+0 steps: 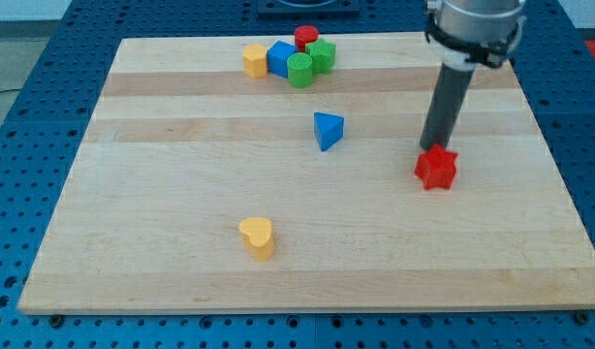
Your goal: Move the red star diagonally bottom right to the blue triangle
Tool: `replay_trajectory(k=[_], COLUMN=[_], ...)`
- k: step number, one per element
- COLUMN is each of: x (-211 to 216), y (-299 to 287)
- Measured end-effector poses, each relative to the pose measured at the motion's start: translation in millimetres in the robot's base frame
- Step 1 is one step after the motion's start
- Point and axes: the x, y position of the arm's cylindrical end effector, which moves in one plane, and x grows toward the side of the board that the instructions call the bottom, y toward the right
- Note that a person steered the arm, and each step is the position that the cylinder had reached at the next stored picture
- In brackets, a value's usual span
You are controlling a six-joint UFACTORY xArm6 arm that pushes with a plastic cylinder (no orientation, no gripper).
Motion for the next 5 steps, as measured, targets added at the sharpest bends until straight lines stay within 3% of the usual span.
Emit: replay_trajectory(k=[1,3,4,5], x=[24,22,58,78], y=[1,-39,-71,-45])
